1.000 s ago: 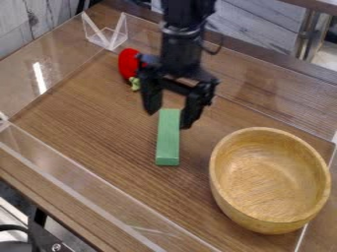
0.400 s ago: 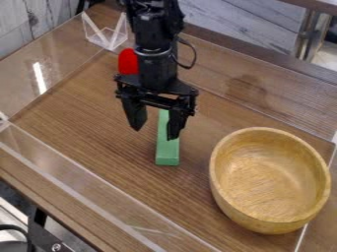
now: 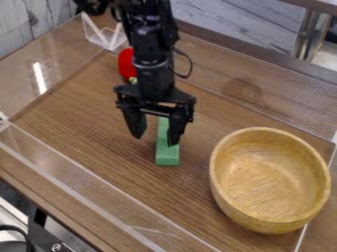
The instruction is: Put the green stick in the brown bowl
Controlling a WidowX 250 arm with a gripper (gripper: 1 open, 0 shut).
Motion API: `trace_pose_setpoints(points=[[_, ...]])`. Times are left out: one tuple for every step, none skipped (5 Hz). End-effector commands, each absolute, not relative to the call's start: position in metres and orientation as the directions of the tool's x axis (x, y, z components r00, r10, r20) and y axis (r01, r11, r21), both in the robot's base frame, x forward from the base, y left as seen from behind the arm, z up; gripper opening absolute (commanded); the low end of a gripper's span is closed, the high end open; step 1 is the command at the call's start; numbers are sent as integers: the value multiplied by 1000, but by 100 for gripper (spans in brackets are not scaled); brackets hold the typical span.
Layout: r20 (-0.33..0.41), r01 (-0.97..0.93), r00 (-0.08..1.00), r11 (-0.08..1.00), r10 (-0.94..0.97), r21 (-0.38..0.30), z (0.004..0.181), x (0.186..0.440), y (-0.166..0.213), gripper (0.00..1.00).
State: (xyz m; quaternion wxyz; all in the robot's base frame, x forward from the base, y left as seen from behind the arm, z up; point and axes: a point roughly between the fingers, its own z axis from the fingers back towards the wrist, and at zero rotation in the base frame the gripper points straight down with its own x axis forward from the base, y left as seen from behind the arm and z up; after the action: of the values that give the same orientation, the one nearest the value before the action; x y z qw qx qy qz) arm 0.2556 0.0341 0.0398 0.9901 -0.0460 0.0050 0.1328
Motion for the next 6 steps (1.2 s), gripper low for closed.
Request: trace_pose_setpoints(points=[[20, -287, 957, 952, 291, -106, 39, 261, 35, 100], [35, -301, 951, 947, 307, -116, 33, 263, 34, 100], [43, -310, 947, 943, 317, -117, 28, 265, 34, 100], [49, -312, 946, 942, 319, -121, 26, 268, 35, 100], [52, -315, 945, 941, 323, -125, 25, 270, 35, 0], [56, -308, 946, 941, 318, -137, 25, 272, 35, 0]])
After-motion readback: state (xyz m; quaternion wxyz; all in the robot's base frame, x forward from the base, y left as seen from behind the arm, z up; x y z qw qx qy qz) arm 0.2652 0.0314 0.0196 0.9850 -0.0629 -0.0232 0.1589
